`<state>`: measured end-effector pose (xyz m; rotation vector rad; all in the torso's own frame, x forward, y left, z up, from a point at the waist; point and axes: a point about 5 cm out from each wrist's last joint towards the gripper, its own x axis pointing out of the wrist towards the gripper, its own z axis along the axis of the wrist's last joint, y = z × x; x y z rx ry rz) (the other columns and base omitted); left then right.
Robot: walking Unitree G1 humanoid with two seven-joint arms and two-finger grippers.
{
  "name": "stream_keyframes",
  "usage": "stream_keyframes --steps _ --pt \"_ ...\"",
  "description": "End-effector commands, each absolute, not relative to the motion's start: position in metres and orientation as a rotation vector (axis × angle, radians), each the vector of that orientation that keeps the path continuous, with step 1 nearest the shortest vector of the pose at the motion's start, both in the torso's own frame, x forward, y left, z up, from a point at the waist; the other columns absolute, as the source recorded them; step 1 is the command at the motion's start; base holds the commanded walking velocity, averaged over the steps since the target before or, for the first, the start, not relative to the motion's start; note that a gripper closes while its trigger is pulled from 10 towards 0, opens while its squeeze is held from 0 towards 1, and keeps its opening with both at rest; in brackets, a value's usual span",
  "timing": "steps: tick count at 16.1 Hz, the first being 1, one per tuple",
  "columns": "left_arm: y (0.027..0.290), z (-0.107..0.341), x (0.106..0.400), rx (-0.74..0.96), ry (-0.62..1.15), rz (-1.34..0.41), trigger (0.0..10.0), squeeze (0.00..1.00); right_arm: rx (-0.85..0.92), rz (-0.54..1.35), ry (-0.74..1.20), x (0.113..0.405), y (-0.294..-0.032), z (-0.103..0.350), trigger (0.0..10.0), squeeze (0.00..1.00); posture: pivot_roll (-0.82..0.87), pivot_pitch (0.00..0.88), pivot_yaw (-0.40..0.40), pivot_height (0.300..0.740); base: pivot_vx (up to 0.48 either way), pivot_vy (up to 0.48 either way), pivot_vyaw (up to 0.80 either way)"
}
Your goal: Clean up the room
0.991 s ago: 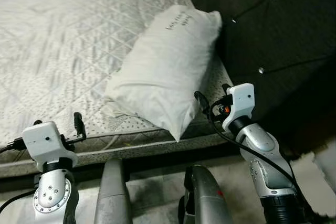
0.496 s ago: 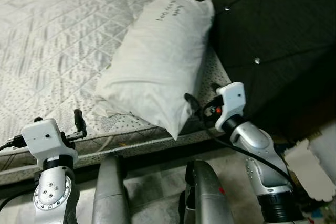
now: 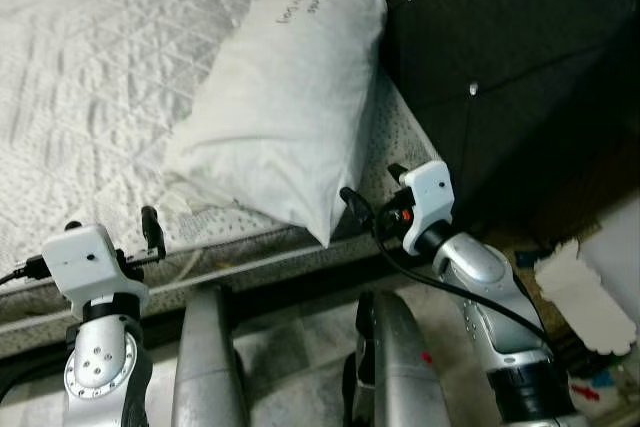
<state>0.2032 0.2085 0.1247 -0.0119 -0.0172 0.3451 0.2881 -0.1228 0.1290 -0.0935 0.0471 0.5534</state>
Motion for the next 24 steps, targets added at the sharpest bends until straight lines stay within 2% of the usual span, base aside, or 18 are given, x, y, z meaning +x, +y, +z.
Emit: stream_keyframes --steps 1,7,9,18,20,24 --pt "0.21 0.123 0.201 -0.007 -0.003 0.36 10.0 0.0 -0.103 0.566 0.056 0.288 -0.123 0.128 10.0 0.0 -0.06 0.18 -0.048 0.537 0.0 0.0 0.0" --pt "0.213 0.123 0.201 -0.01 -0.012 0.37 10.0 0.0 -0.232 0.637 0.043 0.289 -0.118 0.124 10.0 0.0 -0.06 0.177 -0.051 0.537 0.0 0.0 0.13" --pt "0.213 0.123 0.201 -0.01 -0.013 0.367 10.0 0.0 -0.221 0.628 0.049 0.289 -0.118 0.123 10.0 0.0 -0.06 0.177 -0.051 0.537 0.0 0.0 0.69" --pt "0.214 0.12 0.201 -0.016 -0.003 0.362 10.0 0.0 -0.197 0.579 0.063 0.295 -0.12 0.122 10.0 0.0 -0.05 0.177 -0.049 0.537 0.031 0.0 0.0" --pt "0.213 0.121 0.2 -0.007 -0.01 0.349 10.0 0.0 -0.161 0.49 0.118 0.302 -0.126 0.12 10.0 0.0 -0.05 0.175 -0.05 0.537 0.33 0.0 0.0" --pt "0.211 0.12 0.2 -0.012 -0.002 0.346 10.0 0.0 -0.133 0.477 0.169 0.304 -0.125 0.116 10.0 0.0 -0.05 0.174 -0.05 0.537 0.447 0.0 0.0"
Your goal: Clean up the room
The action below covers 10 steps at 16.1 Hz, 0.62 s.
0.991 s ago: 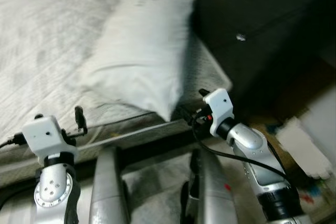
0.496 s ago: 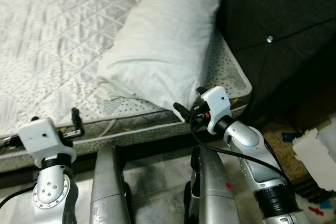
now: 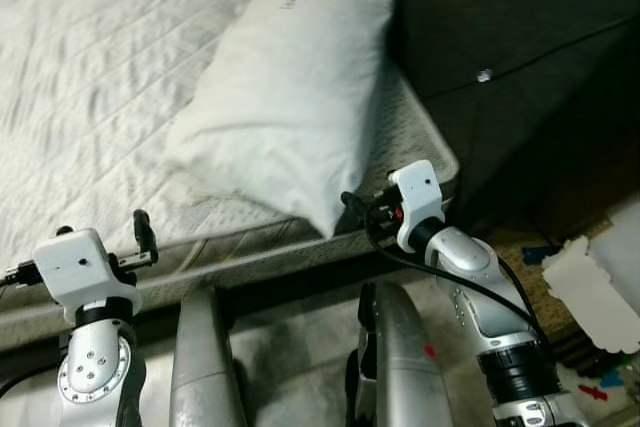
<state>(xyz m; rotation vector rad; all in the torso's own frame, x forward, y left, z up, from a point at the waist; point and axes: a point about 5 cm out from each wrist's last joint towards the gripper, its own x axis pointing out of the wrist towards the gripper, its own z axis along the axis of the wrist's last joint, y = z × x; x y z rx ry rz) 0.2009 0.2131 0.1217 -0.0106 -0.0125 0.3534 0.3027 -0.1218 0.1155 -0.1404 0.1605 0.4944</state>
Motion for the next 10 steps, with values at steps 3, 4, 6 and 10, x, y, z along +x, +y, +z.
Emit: stream_keyframes --steps 3,4,6,10 --pt "0.2119 0.1206 0.2 -0.028 -0.011 0.351 10.0 0.0 -0.124 0.48 0.199 0.3043 -0.1252 0.114 10.0 0.0 -0.05 0.17 -0.053 0.537 0.0 0.0 0.0" --pt "0.2114 0.1209 0.2 -0.023 -0.012 0.347 10.0 0.0 -0.116 0.493 0.227 0.3037 -0.1245 0.1117 10.0 0.0 -0.05 0.17 -0.053 0.537 0.0 0.0 0.0" --pt "0.2111 0.1209 0.2002 -0.022 -0.013 0.345 10.0 0.0 -0.121 0.543 0.265 0.3015 -0.1217 0.1088 10.0 0.0 -0.04 0.169 -0.054 0.537 0.0 0.0 0.0" --pt "0.2114 0.1208 0.2011 -0.024 -0.011 0.342 10.0 0.0 -0.147 0.617 0.327 0.3031 -0.1232 0.1068 10.0 0.0 -0.05 0.173 -0.051 0.537 0.0 0.0 0.0"
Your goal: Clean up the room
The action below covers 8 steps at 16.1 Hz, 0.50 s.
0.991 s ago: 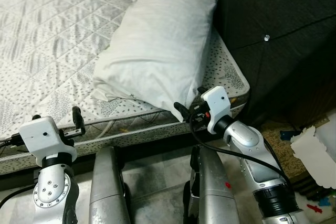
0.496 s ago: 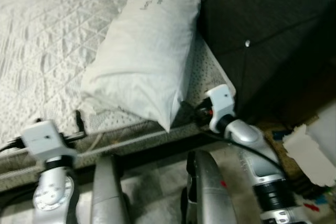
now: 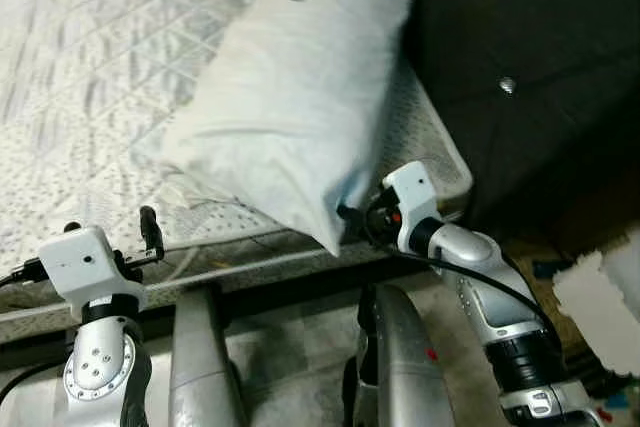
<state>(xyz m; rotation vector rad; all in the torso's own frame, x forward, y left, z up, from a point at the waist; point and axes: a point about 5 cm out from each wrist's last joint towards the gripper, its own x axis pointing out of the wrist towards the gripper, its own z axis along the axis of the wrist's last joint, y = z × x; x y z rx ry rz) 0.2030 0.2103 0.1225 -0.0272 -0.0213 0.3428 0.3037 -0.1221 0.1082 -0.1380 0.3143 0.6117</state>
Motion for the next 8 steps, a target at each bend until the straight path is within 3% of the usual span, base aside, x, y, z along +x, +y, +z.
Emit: stream_keyframes --steps 1,8 --pt "0.211 0.121 0.201 -0.024 -0.011 0.342 10.0 0.0 -0.132 0.636 0.358 0.304 -0.125 0.105 10.0 0.0 -0.04 0.174 -0.049 0.537 0.0 0.0 0.0" --pt "0.213 0.121 0.201 -0.023 -0.002 0.341 10.0 0.0 -0.07 0.765 0.479 0.302 -0.113 0.105 10.0 0.0 -0.03 0.178 -0.043 0.537 0.0 0.0 0.0"
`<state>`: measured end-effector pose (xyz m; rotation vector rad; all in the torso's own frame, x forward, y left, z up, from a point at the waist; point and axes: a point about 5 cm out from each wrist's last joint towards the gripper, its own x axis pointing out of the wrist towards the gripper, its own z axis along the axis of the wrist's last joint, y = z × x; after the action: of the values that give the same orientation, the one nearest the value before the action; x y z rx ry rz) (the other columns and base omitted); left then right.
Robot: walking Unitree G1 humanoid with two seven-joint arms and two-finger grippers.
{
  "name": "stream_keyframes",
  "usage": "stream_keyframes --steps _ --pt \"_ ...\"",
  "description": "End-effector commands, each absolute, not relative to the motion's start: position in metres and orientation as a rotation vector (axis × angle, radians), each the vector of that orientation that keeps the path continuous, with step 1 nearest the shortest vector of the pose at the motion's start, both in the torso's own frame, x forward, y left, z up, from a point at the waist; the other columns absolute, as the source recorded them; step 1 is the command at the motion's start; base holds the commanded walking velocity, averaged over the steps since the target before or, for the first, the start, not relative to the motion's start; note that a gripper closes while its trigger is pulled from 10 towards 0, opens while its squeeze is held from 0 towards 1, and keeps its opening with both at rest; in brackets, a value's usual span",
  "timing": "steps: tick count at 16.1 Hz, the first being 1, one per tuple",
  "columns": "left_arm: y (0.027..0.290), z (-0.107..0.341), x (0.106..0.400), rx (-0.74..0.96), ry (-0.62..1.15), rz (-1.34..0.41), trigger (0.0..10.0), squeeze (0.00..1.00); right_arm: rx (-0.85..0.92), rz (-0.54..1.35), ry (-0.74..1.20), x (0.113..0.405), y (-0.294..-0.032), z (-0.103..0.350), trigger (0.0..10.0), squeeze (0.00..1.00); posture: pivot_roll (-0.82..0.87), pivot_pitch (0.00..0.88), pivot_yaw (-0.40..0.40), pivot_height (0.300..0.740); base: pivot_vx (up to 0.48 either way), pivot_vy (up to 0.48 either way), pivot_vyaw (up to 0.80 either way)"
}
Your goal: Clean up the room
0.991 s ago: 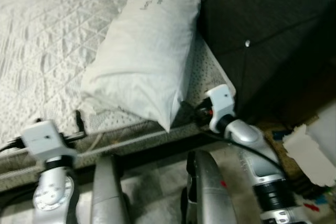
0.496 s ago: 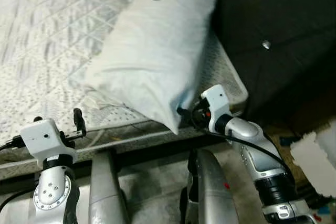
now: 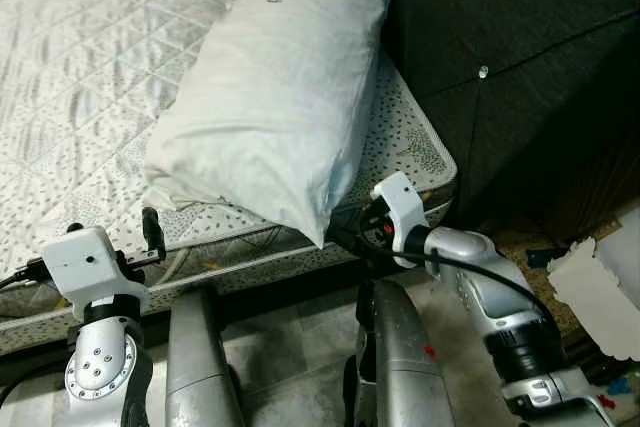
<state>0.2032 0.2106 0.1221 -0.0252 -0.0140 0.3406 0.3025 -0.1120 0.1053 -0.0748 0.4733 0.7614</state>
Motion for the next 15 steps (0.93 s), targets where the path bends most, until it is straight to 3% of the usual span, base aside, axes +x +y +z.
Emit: stream_keyframes --steps 1,10,11,12,15 --pt "0.213 0.121 0.201 -0.024 0.001 0.34 10.0 0.0 -0.032 0.771 0.486 0.305 -0.111 0.108 10.0 0.0 -0.03 0.177 -0.043 0.537 0.0 0.0 0.0" --pt "0.215 0.121 0.204 -0.012 0.008 0.337 10.0 0.0 0.12 0.508 0.378 0.324 -0.083 0.128 10.0 0.0 -0.02 0.169 -0.037 0.537 0.0 0.0 0.0" --pt "0.215 0.121 0.205 -0.011 0.007 0.336 10.0 0.0 0.135 0.488 0.366 0.324 -0.082 0.129 8.4 0.0 -0.02 0.168 -0.037 0.537 0.0 0.0 0.0" --pt "0.215 0.121 0.206 -0.01 0.006 0.334 10.0 0.0 0.191 0.445 0.347 0.327 -0.079 0.133 0.0 0.0 -0.02 0.165 -0.039 0.537 0.0 0.0 0.0" --pt "0.214 0.122 0.207 -0.01 0.001 0.335 10.0 0.0 0.24 0.43 0.296 0.329 -0.069 0.139 0.0 0.0 -0.02 0.161 -0.04 0.537 0.0 0.0 0.0"
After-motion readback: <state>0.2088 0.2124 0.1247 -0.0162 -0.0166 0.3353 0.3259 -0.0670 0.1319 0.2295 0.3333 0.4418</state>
